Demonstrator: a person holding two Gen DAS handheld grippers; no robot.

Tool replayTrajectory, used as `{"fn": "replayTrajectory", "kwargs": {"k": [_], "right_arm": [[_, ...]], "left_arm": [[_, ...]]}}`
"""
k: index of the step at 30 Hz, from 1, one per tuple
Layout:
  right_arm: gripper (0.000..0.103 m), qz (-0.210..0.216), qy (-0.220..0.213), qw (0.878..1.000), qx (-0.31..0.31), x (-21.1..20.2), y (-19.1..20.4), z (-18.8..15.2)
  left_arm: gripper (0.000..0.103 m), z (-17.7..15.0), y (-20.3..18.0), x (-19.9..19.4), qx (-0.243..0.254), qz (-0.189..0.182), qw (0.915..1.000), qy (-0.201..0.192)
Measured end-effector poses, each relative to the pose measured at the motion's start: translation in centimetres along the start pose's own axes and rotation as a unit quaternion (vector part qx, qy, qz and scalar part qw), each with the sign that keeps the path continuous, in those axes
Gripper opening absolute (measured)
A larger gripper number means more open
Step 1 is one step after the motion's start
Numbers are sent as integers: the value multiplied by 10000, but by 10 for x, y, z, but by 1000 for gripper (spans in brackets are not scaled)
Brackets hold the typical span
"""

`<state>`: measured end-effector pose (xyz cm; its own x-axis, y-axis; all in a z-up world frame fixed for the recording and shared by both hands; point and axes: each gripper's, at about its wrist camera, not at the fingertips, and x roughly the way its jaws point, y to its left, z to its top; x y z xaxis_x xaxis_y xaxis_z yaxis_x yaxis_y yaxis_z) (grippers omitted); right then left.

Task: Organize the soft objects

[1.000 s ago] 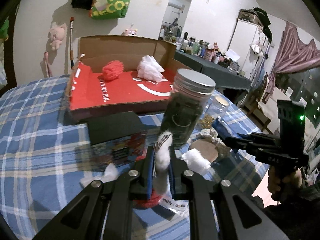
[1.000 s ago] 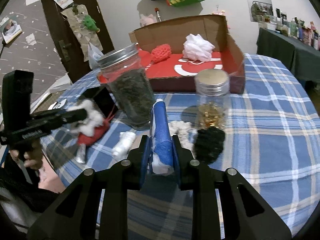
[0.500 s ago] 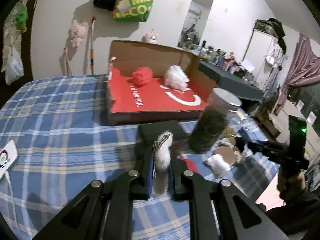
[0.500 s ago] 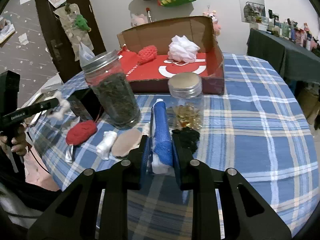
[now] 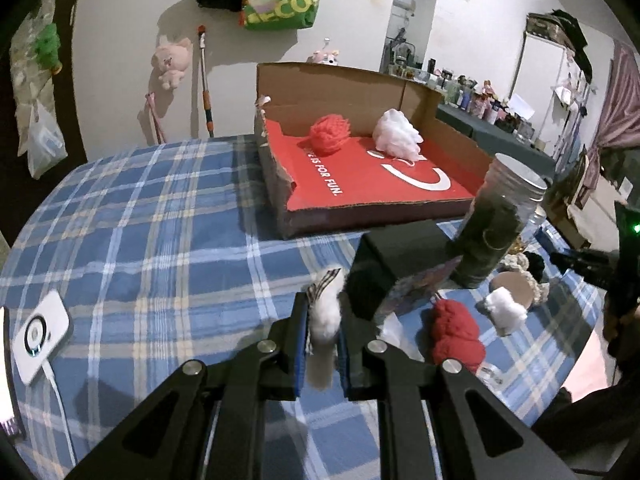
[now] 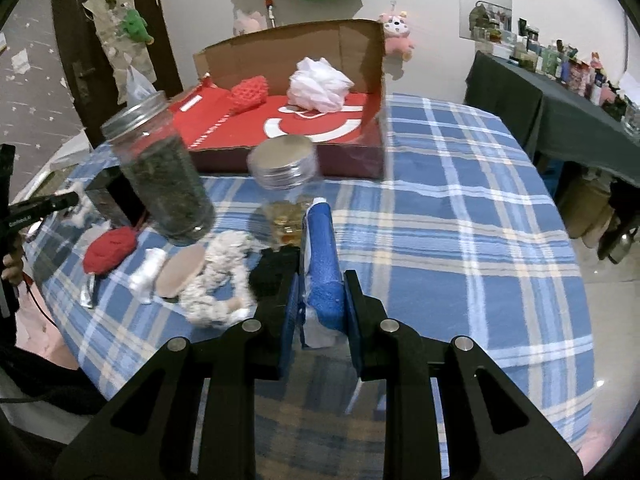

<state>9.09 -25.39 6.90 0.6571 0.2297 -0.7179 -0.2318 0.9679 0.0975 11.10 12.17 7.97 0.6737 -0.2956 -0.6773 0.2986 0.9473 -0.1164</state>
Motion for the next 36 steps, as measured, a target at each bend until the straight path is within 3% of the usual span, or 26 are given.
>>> {"fn": "replayTrajectory", "kwargs": {"k": [11,36], "right_arm": [[21,-185,73,9993,-327,13,-18,22],[21,729,33,9942,-793,38,-13,112]], "left_arm": [[13,20,1,18,580,-93,9983,-1],[13,104,-28,41,1365,-428,9896,-125]]}}
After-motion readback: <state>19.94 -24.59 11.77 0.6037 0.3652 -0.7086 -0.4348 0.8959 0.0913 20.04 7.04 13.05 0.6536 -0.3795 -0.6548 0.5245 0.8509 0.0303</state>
